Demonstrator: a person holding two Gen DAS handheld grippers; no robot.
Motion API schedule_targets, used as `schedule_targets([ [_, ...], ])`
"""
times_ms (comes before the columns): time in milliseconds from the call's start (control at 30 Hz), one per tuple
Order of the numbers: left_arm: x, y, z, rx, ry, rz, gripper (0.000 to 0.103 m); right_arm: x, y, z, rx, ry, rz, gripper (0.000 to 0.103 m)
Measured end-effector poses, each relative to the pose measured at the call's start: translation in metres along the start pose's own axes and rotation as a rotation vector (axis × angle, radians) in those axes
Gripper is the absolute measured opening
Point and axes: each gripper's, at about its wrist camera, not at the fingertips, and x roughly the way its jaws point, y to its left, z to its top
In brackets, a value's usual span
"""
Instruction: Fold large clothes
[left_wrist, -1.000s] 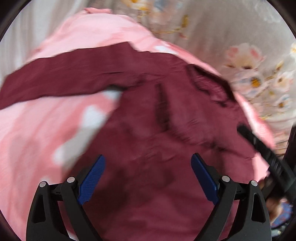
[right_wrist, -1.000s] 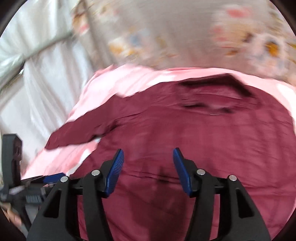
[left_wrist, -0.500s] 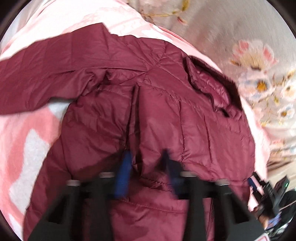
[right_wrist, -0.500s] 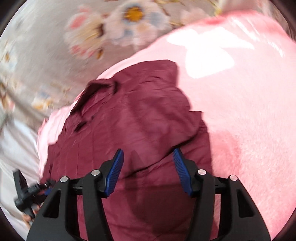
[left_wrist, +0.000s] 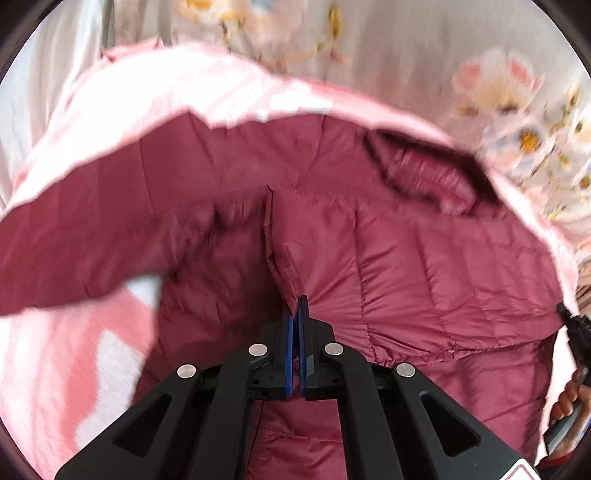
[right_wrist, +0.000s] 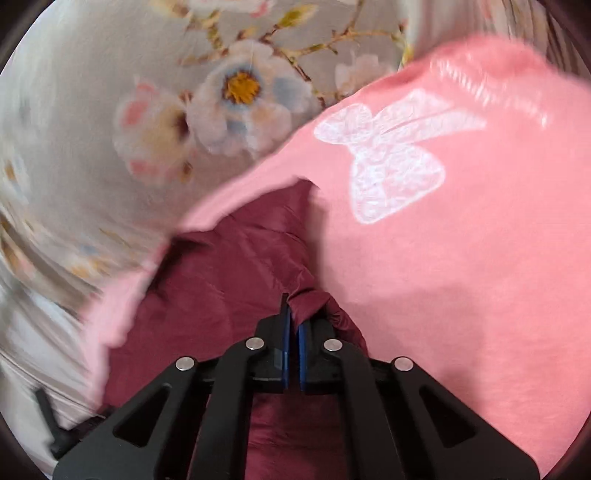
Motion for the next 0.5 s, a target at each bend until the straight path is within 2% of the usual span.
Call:
schedule_targets([
  [33, 0.012, 0.001, -0.007, 0.006, 0.017, 0.020, 0.001, 0.006, 0.002, -0.005, -0.029, 0.016, -0.037, 0.002],
  [100, 0.019, 0.003, -0.014, 0.010, 0.001, 0.024, 0.002, 0.023, 0.001, -0.015, -0.074, 0.060, -0.107, 0.002],
  [200, 0.019, 0.002, -0.018, 0.029, -0.031, 0.042, 0.004, 0.028, -0.002, -0.019, -0.089, 0.073, -0.115, 0.002],
  [300, 0.013, 0.004, -0.022, 0.039, -0.057, 0.047, 0.011, 0.016, -0.004, -0.021, -0.112, 0.072, -0.137, 0.005],
  [400, -0.003, 0.008, -0.023, 0.045, -0.059, 0.052, 0.017, -0.016, 0.004, -0.021, -0.153, 0.014, -0.174, 0.008],
  [433, -0.014, 0.010, -0.022, 0.048, -0.073, 0.080, 0.022, -0.024, 0.012, -0.020, -0.178, -0.009, -0.183, 0.008],
  [500, -0.032, 0.006, -0.017, 0.077, -0.116, 0.113, 0.023, -0.042, 0.030, -0.016, -0.219, -0.050, -0.156, 0.008],
])
